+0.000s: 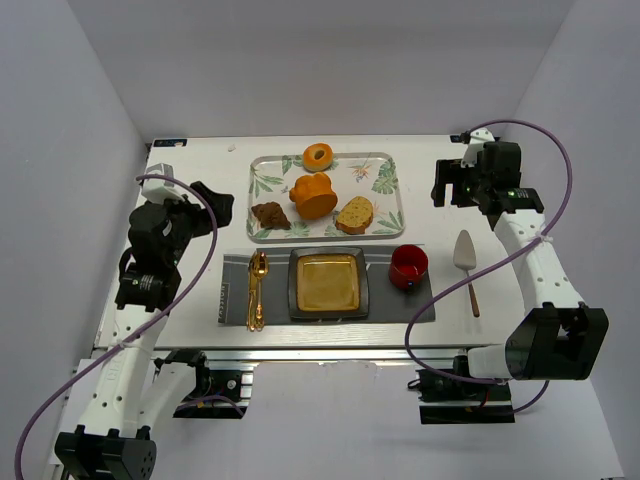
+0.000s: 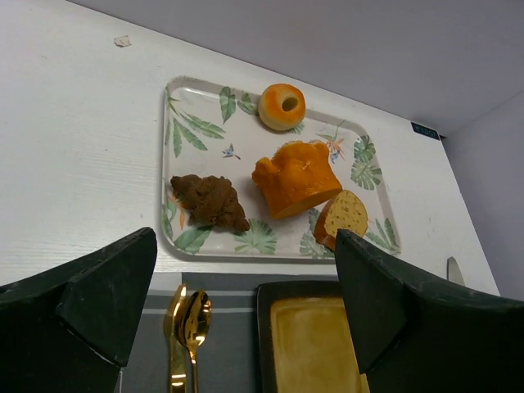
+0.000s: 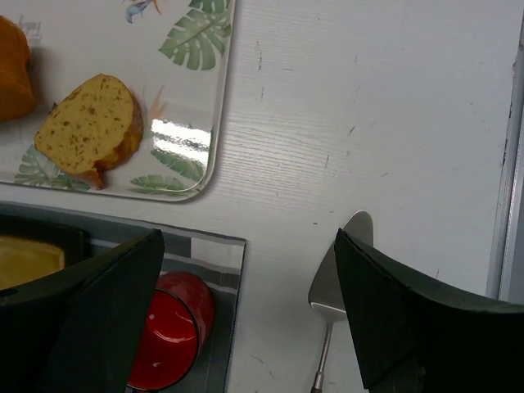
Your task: Place the bread
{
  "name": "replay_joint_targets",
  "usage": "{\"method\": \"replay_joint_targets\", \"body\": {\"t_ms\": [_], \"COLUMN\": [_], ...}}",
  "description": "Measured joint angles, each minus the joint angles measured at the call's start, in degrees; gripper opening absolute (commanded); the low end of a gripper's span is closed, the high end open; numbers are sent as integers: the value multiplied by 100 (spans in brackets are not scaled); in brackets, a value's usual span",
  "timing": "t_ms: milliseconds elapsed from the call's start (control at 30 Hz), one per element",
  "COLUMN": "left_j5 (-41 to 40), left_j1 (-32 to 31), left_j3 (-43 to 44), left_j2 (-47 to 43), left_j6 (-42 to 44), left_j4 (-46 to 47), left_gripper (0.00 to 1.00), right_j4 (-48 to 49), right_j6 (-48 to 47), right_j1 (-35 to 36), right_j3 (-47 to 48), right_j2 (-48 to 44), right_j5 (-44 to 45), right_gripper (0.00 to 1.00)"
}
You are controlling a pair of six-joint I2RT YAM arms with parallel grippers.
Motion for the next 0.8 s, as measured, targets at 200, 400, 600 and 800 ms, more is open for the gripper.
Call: {"method": "replay_joint_targets", "body": {"t_ms": [200, 400, 600, 800], "left_j5": [146, 330, 509, 643], "left_j1": [0, 0, 0, 0], "left_j3": [-11, -46, -302, -540], "left_j2": [-13, -109, -271, -420], "left_j6": [-55, -138, -216, -229], "left_j4": [2, 13, 31, 22], "left_gripper": [72, 36, 89, 93], "right_j4": [-81, -442, -634, -586], "right_j6": [-649, -2035, -2260, -1867], "right_j1": [-2, 37, 42, -442], "right_j3": [11, -295, -863, -1478], "right_j2": [-26, -444, -874, -1014], "right_j5": [-407, -1432, -1711, -1668], "right_gripper": [89, 89, 56, 45]}}
